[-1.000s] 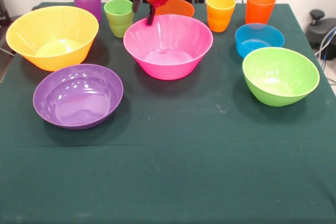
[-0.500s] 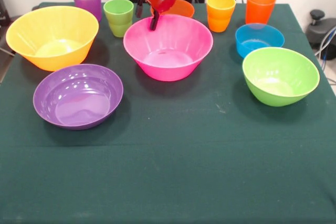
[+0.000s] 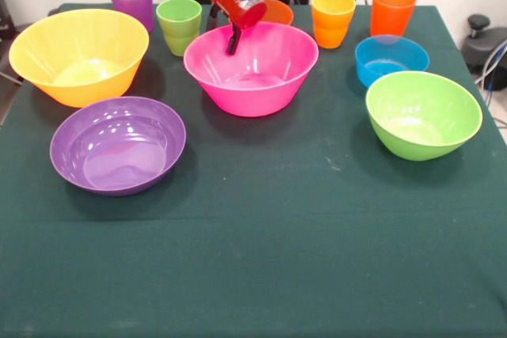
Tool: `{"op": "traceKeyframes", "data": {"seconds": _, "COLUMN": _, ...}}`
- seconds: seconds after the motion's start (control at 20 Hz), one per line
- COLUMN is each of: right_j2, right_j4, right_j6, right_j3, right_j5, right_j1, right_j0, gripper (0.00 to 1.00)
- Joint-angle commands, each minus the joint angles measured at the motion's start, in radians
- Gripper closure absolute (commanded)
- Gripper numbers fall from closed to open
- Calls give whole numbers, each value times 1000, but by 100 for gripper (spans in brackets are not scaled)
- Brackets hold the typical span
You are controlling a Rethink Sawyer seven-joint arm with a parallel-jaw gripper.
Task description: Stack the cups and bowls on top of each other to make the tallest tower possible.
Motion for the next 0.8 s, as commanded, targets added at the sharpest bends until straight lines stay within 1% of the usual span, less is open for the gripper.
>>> {"op": "traceKeyframes", "data": {"seconds": 0.05, "right_j2": 128, "right_j4": 76, "right_j6": 226, "right_j3": -80, "right_j5": -99, "right_j1": 91, "right_j0": 23, "gripper": 0}}
{"op": "traceKeyframes", "data": {"seconds": 0.45, "right_j2": 138, "right_j4": 98, "right_j6": 240, "right_j3": -81, "right_j5": -114, "right_j1": 105, "right_j0": 31, "gripper": 0}}
{"op": "traceKeyframes", "data": {"seconds": 0.55, "right_j2": 134, "right_j4": 113, "right_j6": 248, "right_j3": -96, "right_j5": -116, "right_j1": 123, "right_j0": 41, "gripper": 0}}
{"op": "traceKeyframes", "data": {"seconds": 0.7, "right_j2": 93, "right_j4": 151, "right_j6": 249, "right_j3": -123, "right_j5": -90, "right_j1": 140, "right_j0": 88, "gripper": 0}}
{"op": "traceKeyframes", "data": {"seconds": 0.8, "right_j2": 91, "right_j4": 163, "right_j6": 245, "right_j3": -126, "right_j5": -78, "right_j1": 139, "right_j0": 94, "gripper": 0}}
